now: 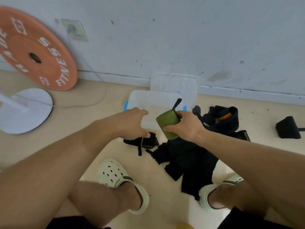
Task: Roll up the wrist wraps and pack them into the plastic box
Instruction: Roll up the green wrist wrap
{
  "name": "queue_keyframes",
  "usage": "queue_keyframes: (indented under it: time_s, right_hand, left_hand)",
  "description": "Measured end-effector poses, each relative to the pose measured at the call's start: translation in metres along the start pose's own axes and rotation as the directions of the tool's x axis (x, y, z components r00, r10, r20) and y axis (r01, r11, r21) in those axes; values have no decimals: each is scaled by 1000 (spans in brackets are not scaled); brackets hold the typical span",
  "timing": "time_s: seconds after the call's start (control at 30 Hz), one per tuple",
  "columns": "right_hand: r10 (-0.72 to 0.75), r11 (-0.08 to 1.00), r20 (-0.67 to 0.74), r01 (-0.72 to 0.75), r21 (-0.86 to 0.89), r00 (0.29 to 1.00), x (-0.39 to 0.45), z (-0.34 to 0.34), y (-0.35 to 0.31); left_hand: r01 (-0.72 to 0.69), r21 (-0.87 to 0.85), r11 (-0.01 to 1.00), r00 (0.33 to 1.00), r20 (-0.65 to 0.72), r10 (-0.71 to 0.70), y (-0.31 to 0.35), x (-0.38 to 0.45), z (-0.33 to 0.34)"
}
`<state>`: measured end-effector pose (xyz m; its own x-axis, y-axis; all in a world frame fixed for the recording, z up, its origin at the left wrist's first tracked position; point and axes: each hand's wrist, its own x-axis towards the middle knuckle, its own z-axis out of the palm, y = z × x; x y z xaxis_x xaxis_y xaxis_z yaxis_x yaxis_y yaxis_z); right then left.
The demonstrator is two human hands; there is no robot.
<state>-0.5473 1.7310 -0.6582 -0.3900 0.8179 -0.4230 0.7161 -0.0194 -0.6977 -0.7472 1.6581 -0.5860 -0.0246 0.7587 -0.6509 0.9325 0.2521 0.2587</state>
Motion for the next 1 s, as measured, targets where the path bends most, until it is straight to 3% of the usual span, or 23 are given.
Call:
queue_keyframes:
  time_s: [0.37,0.53,0.63,0.8,1.0]
  right_hand:
    - [-64,994,74,71,-87,995,22,48,-15]
    - [-26,991,85,37,-129,996,14,46,-1]
    - [10,983,50,0,-184,999,6,38,15]
    - [84,967,21,-77,-245,996,-4,24,47]
    - [198,949,-33,-200,-244,980,2,13,99]
  left_hand:
    - [9,5,1000,999,-36,-9,-8,-3,-15]
    - [-19,-109,994,996,-90,10,9,-3,-10]
    - [11,-137,990,999,-51,-18,8,10,23]
    - [91,-112,990,988,132,-76,-1,41,114]
    - [118,-289,950,974,219,-55,11,90,187]
